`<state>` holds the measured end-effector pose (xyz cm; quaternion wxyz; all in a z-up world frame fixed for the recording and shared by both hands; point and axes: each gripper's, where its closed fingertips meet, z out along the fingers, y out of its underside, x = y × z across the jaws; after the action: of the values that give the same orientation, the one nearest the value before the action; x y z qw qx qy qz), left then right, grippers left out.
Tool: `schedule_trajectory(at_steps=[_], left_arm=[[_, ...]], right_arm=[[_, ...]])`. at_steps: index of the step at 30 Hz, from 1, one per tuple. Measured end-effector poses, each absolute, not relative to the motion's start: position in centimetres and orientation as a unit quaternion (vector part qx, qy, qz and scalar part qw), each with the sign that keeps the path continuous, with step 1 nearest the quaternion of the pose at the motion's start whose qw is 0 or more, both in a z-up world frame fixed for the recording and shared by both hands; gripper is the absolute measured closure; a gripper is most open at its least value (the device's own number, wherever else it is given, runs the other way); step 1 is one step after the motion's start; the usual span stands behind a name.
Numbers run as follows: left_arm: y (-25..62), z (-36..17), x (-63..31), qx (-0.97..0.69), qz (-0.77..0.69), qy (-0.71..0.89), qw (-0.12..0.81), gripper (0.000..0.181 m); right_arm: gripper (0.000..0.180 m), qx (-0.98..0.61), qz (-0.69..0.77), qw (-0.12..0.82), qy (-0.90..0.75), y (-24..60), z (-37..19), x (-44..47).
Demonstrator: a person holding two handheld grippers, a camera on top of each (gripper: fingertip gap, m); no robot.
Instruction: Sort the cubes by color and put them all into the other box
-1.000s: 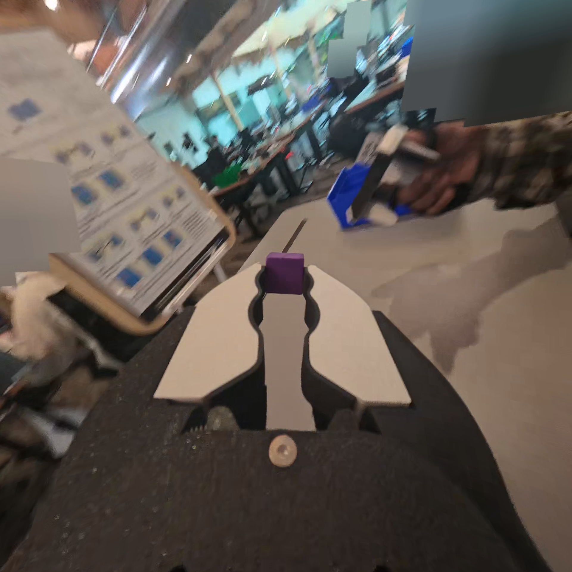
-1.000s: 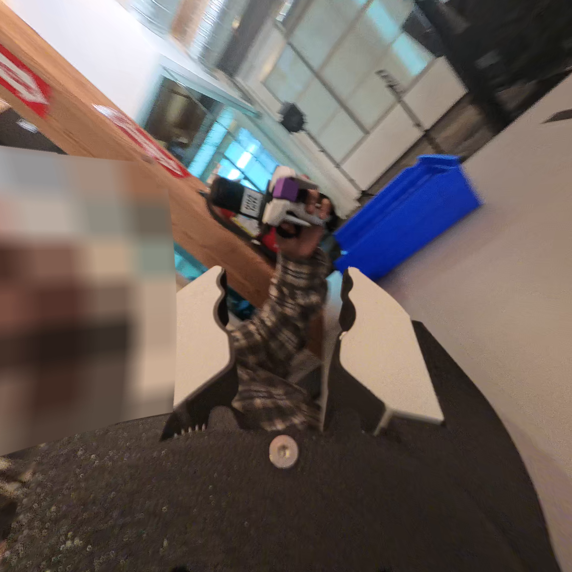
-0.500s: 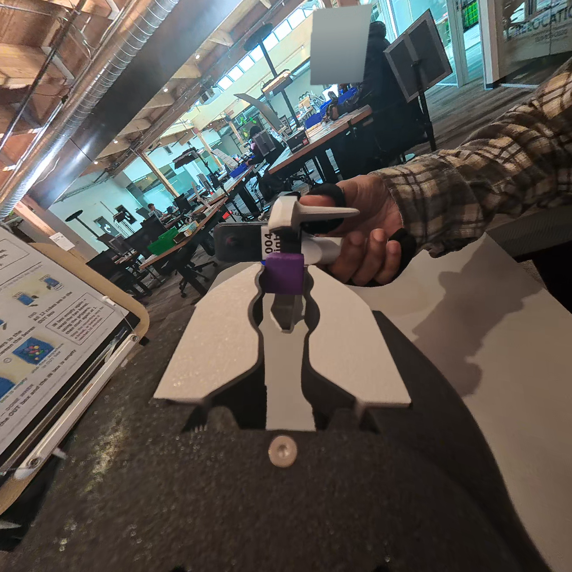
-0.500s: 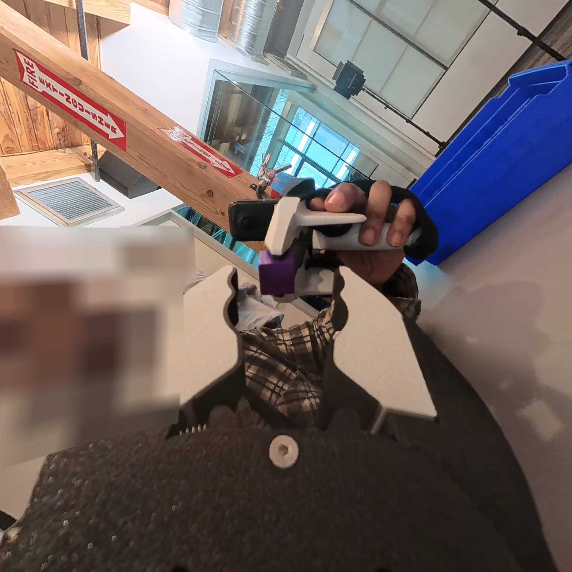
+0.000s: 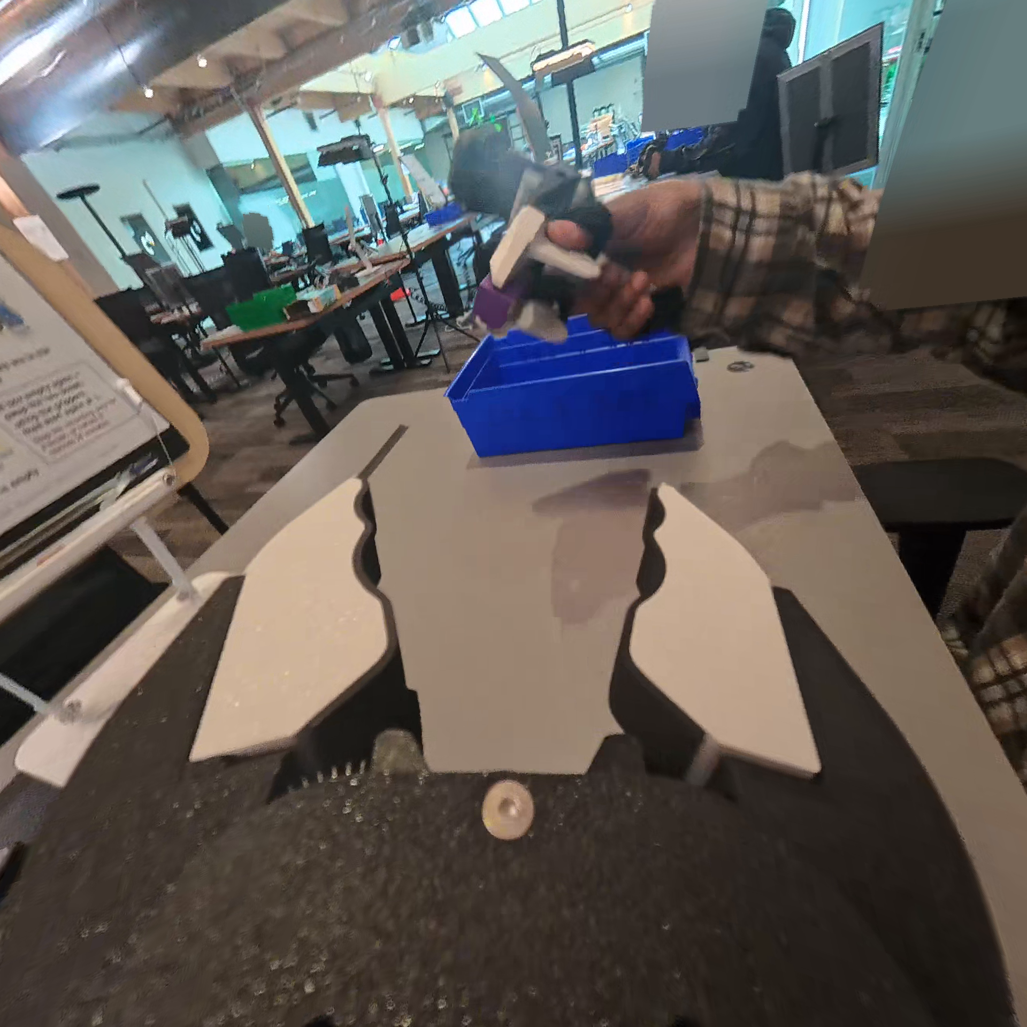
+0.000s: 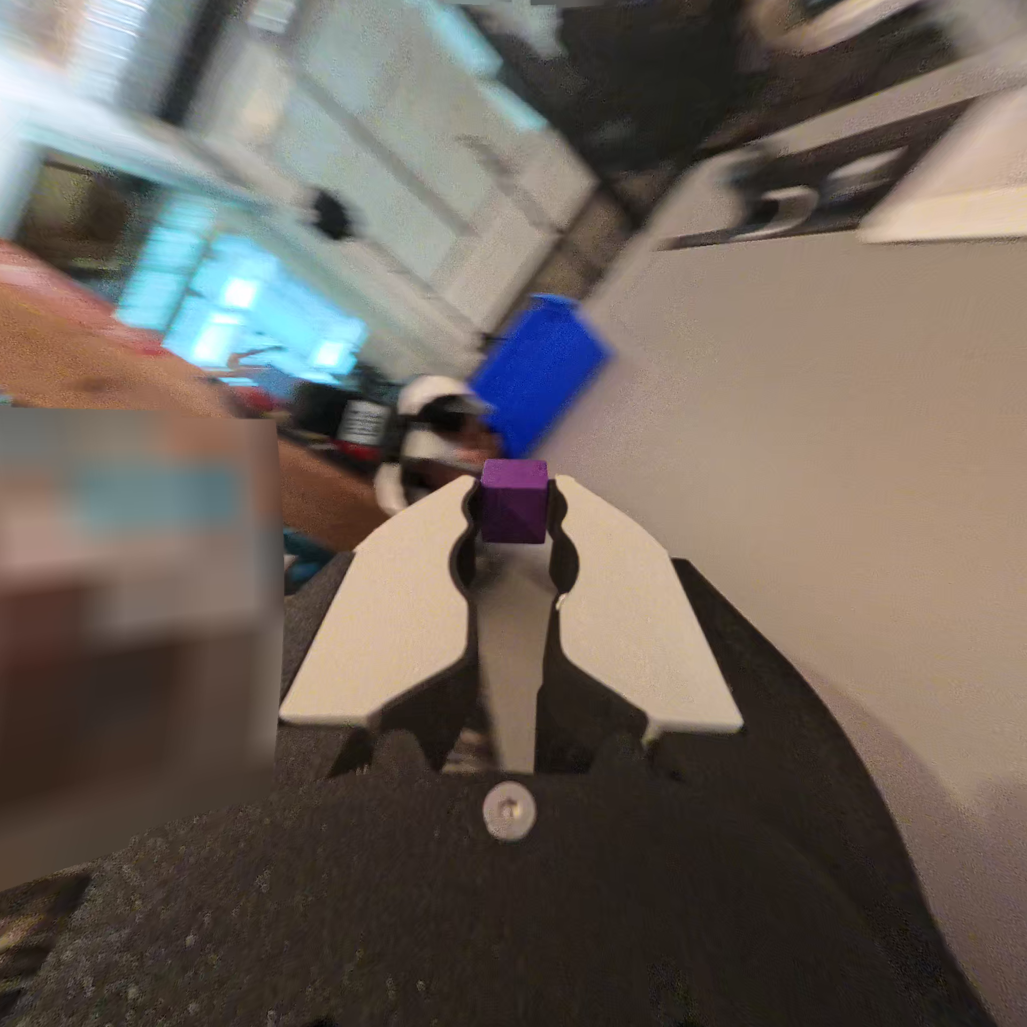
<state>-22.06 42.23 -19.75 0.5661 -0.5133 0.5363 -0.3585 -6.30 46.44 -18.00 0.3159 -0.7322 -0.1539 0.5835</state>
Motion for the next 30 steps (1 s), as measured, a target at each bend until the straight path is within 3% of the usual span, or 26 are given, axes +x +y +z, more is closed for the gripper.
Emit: schedule_trajectory(at_steps=[1, 6, 11, 14, 20, 25, 30], left_arm=[[42.2, -20.0, -22.7, -0.521, -0.359, 0.531, 0.563, 0.089], [42.6, -21.0, -24.6, -0.551, -0.363, 0.508, 0.553, 0.091], [42.6, -21.9, -24.6, -0.562, -0.379, 0.502, 0.537, 0.093], [42.2, -21.8, -25.6, -0.564, -0.374, 0.508, 0.533, 0.092], [44.8, -19.5, -35.0, -0.628, -0.275, 0.479, 0.548, 0.095], [48.8, -17.4, -48.2, -0.725, -0.112, 0.409, 0.542, 0.096], [50.0, -17.5, -60.4, -0.809, 0.027, 0.330, 0.485, 0.099]], right_arm=[[0.158, -0.777, 0.514, 0.335, -0.142, 47.5, -18.9, -2.4], [0.158, -0.929, 0.198, 0.306, -0.059, 48.6, -25.4, 16.6], [0.157, -0.969, 0.154, 0.190, -0.034, 46.0, -33.1, 21.2], [0.132, -0.972, 0.137, 0.186, -0.043, 45.9, -35.2, 22.0], [0.111, -0.929, 0.181, 0.315, -0.074, 47.8, -28.4, 18.8], [0.109, -0.873, 0.238, 0.396, -0.156, 47.2, -21.6, 11.5], [0.108, -0.799, 0.361, 0.412, -0.248, 44.7, -18.8, 1.1]])
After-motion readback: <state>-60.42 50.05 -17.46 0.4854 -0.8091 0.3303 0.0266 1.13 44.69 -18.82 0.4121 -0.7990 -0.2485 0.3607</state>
